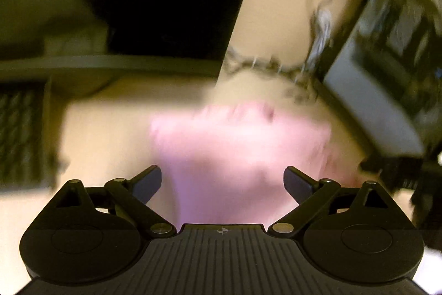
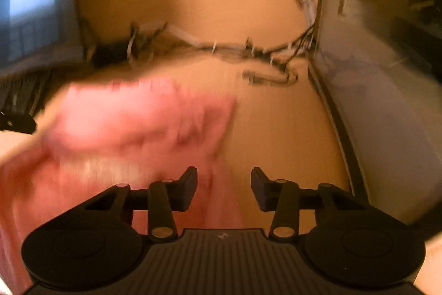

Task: Fold clothes

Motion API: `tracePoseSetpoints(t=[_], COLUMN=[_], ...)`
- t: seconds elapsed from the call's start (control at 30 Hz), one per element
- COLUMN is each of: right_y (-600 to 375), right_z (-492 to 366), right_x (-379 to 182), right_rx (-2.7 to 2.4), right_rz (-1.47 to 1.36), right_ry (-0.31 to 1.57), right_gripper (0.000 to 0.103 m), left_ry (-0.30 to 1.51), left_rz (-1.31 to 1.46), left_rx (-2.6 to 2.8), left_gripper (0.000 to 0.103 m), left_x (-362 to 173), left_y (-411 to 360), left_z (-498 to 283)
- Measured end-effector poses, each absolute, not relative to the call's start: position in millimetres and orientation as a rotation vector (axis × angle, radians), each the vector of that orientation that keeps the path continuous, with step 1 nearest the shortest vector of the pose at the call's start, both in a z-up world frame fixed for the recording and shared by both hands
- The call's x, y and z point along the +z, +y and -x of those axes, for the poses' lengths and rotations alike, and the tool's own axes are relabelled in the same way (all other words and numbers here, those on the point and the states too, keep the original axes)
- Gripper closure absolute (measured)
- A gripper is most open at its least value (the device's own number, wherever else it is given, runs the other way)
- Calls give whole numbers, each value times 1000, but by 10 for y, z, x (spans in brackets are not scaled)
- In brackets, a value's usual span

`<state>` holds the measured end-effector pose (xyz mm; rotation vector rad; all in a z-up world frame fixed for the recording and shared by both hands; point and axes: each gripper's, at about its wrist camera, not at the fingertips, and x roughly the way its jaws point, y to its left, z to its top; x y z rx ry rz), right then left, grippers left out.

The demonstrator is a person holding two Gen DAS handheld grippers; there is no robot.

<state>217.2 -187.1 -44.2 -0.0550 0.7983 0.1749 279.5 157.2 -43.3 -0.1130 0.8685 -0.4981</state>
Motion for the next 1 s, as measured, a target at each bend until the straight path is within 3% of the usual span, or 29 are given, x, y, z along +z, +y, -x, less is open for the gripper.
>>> tracePoseSetpoints(t=[0.1, 0.37, 0.53, 0.7, 1.0], right_y=[-1862, -1636, -1259, -995, -1031], right_z=[-2078, -2030, -2241, -2468, -3040], right_x=[-592, -280, -321, -642, -706], right_rx=[169, 262, 360, 373, 262], right_rz=[71, 110, 215, 307, 205], right_ry=[846, 727, 668, 688, 682], right_gripper=[60, 59, 42, 43, 38], left_ry=[955, 977, 914, 877, 845], left_rz=[60, 53, 21, -43, -34], left_rx=[-439, -368, -366, -389, -399], left_gripper=[17, 17, 19, 47, 52], left_x=[-591, -687, -719, -727, -774], left_y=[1657, 1592, 1322, 1078, 1057], left_z=[-2546, -2213, -2180, -2367, -2840])
